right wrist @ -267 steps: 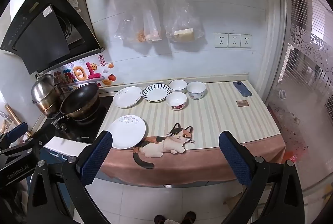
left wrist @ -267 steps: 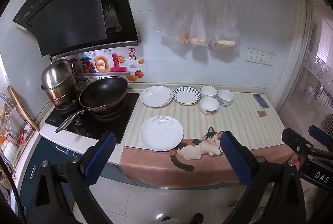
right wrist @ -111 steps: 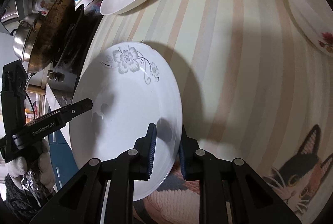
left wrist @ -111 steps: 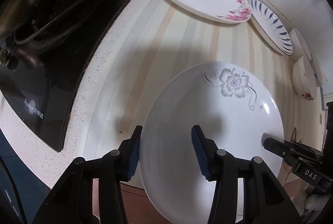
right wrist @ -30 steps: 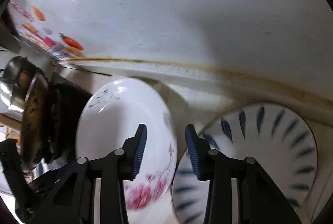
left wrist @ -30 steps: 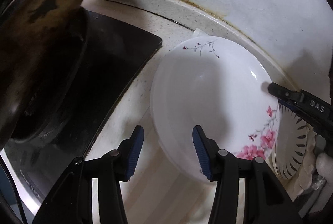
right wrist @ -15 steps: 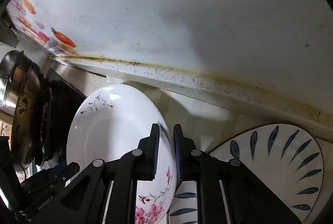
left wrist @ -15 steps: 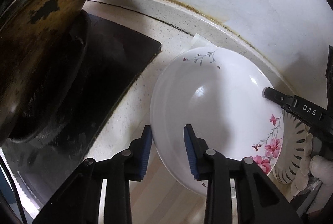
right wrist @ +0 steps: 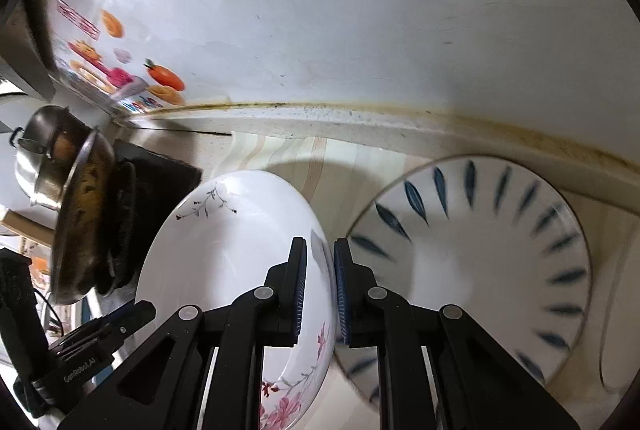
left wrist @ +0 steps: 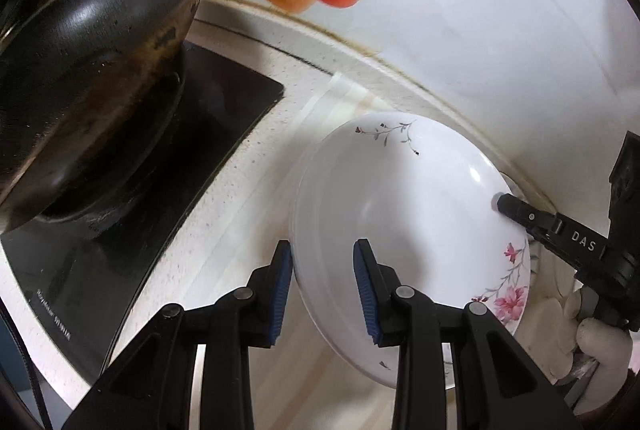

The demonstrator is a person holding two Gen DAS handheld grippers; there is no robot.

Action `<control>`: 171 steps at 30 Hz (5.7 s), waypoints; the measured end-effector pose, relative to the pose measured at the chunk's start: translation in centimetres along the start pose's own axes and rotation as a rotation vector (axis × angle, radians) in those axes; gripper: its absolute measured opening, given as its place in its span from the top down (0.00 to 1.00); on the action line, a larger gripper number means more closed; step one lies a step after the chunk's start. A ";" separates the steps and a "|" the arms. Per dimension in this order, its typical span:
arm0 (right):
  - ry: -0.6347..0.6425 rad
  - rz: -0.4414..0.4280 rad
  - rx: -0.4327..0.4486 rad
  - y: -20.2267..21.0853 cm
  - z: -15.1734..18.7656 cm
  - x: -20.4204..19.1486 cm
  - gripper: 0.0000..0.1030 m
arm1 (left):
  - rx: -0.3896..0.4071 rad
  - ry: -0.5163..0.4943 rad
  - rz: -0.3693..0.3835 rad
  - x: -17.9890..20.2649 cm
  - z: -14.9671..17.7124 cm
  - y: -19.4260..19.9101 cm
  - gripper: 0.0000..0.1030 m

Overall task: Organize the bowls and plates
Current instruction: 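Carry the pink-flower plate and lower it onto the grey-flower plate, then release the stack and grasp the blue-striped plate's rim with both grippers, then carry the blue-striped plate onto the plate stack and open the grippers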

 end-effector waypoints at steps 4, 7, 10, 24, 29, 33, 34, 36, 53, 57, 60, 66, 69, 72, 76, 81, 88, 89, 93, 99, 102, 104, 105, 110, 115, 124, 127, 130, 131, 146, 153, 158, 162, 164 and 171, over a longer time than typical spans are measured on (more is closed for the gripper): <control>-0.030 -0.019 0.026 4.1 2.3 0.7 0.85 | -0.008 -0.023 0.034 1.4 1.5 2.2 0.72; -0.050 -0.012 0.045 7.2 4.5 1.5 0.85 | -0.007 -0.063 0.053 2.9 2.9 3.9 0.72; -0.069 -0.009 0.058 10.0 6.9 2.5 0.85 | -0.012 -0.106 0.079 4.3 4.5 5.4 0.72; -0.211 0.027 0.065 18.5 21.6 8.3 0.85 | -0.121 -0.251 0.157 8.8 13.5 7.1 0.72; -0.274 0.034 0.032 18.2 25.9 10.6 0.85 | -0.193 -0.310 0.131 9.6 16.5 4.9 0.72; -0.306 0.044 -0.003 16.8 28.4 12.2 0.85 | -0.240 -0.342 0.105 9.6 18.6 3.2 0.72; -0.315 0.045 -0.013 16.4 29.1 12.6 0.85 | -0.249 -0.348 0.097 9.5 19.0 2.9 0.72; -0.315 0.053 -0.026 15.7 29.7 13.0 0.85 | -0.269 -0.363 0.078 9.3 19.8 2.0 0.72; -0.278 0.097 -0.057 13.8 29.4 13.5 0.85 | -0.312 -0.390 0.015 9.2 21.6 -0.6 0.72; -0.269 0.103 -0.067 13.5 29.6 13.6 0.85 | -0.306 -0.409 -0.001 9.4 21.8 -0.7 0.72; -0.277 0.101 -0.072 13.3 29.8 13.6 0.85 | -0.305 -0.417 -0.010 9.4 21.8 -0.8 0.72; -0.280 0.105 -0.082 13.4 29.9 13.6 0.85 | -0.301 -0.426 -0.022 9.6 21.9 -0.8 0.72; -0.297 0.093 -0.097 13.5 29.7 13.8 0.83 | -0.303 -0.421 -0.019 9.5 22.0 -0.8 0.72; -0.327 0.074 -0.132 13.3 29.8 14.1 0.82 | -0.312 -0.408 -0.009 9.5 21.9 -0.9 0.72; -0.356 0.050 -0.164 13.3 29.9 14.5 0.82 | -0.322 -0.401 0.000 9.2 21.8 -1.0 0.72; -0.368 0.044 -0.182 14.0 29.9 14.9 0.82 | -0.335 -0.396 0.008 9.0 21.5 -1.0 0.72; -0.393 0.002 -0.124 17.5 26.7 15.2 0.82 | -0.290 -0.336 0.030 8.7 18.1 1.9 0.71; -0.395 -0.013 -0.102 18.2 25.6 15.1 0.82 | -0.276 -0.326 0.033 8.9 17.1 2.3 0.71; -0.380 -0.093 -0.022 20.1 19.1 13.1 0.65 | -0.214 -0.291 0.058 10.6 10.9 2.2 0.68; -0.372 -0.065 -0.074 15.0 8.9 12.2 0.61 | -0.186 -0.283 0.049 13.0 2.2 -2.1 0.68; -0.396 -0.017 -0.150 11.2 6.1 13.1 0.61 | -0.205 -0.276 0.050 14.0 -0.8 -5.3 0.68; -0.390 0.031 -0.186 9.1 4.9 13.7 0.61 | -0.224 -0.280 0.047 14.4 -1.8 -6.9 0.68; -0.382 0.053 -0.209 8.2 4.6 13.9 0.61 | -0.237 -0.285 0.041 14.6 -2.3 -8.0 0.68; -0.395 0.111 -0.291 5.5 4.6 15.6 0.61 | -0.291 -0.328 -0.004 14.8 -2.9 -12.2 0.68; -0.338 0.169 -0.330 4.0 5.0 15.4 0.61 | -0.333 -0.354 0.002 14.8 -2.6 -14.9 0.68; -0.305 0.254 -0.311 2.7 4.7 15.7 0.81 | -0.271 -0.418 0.022 15.7 -2.3 -16.6 0.79; -0.290 0.265 -0.282 2.9 5.0 15.7 0.85 | -0.269 -0.407 0.022 15.5 -2.1 -16.4 0.81; -0.275 0.276 -0.251 2.6 5.0 15.4 0.87 | -0.268 -0.406 0.027 15.3 -1.6 -16.1 0.81; -0.271 0.276 -0.247 2.7 5.2 15.4 0.88 | -0.265 -0.404 0.025 15.1 -1.3 -15.7 0.81; -0.184 0.231 -0.178 5.6 6.5 12.7 0.88 | -0.162 -0.380 0.040 13.5 2.5 -6.8 0.81; -0.150 0.191 -0.114 9.6 7.8 10.5 0.88 | -0.109 -0.368 0.049 14.4 3.2 -2.6 0.81; -0.141 0.155 -0.071 13.3 9.9 9.5 0.88 | -0.129 -0.353 0.077 14.8 4.7 0.0 0.81; -0.129 0.146 -0.054 15.6 12.0 8.9 0.88 | -0.116 -0.357 0.101 15.4 6.4 2.8 0.81; -0.125 0.146 -0.046 16.8 13.4 8.7 0.88 | -0.110 -0.363 0.109 15.6 7.1 3.7 0.81; -0.153 0.133 -0.044 19.6 18.9 9.3 0.88 | -0.119 -0.399 0.142 16.3 10.6 6.2 0.81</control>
Point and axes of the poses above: each gripper's, at about its wrist camera, not at the fingertips, and y roughly against the way its jaws point, x to its right, z to its underside, the point moved 5 cm from there along -y, roughly the way its jaws point, and after that the axes turned 6 degrees about z, right-handed, at the moved point
